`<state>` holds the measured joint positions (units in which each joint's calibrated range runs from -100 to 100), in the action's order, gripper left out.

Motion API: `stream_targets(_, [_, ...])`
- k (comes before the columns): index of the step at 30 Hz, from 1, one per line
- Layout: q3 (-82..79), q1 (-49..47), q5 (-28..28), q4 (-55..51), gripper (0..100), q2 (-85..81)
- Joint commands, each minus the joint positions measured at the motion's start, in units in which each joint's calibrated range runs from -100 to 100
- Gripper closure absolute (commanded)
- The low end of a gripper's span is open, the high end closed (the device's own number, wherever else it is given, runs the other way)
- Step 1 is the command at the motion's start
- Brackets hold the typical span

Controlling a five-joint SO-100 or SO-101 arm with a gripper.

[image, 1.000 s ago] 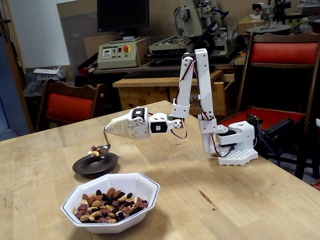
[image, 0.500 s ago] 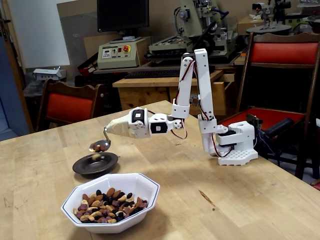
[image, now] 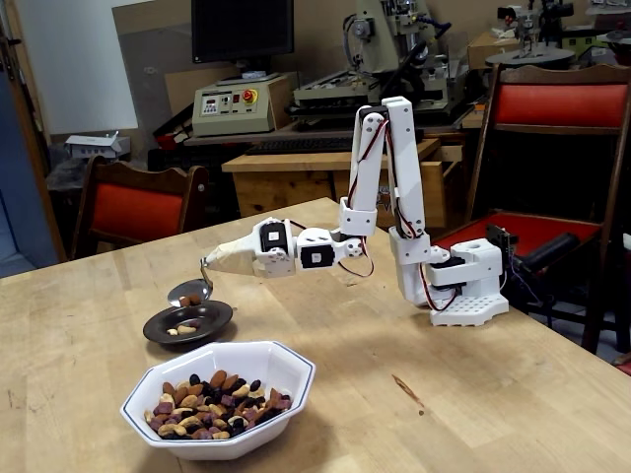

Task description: Use spoon to take food

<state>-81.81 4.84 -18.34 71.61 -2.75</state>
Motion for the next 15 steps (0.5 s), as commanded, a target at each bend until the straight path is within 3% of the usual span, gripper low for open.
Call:
stream_targets(1, [1.10,-0.24,-1.42,1.59,96,-0.72])
stream_targets(15, [1.10,-0.02,-3.37,1.59,96,-0.21])
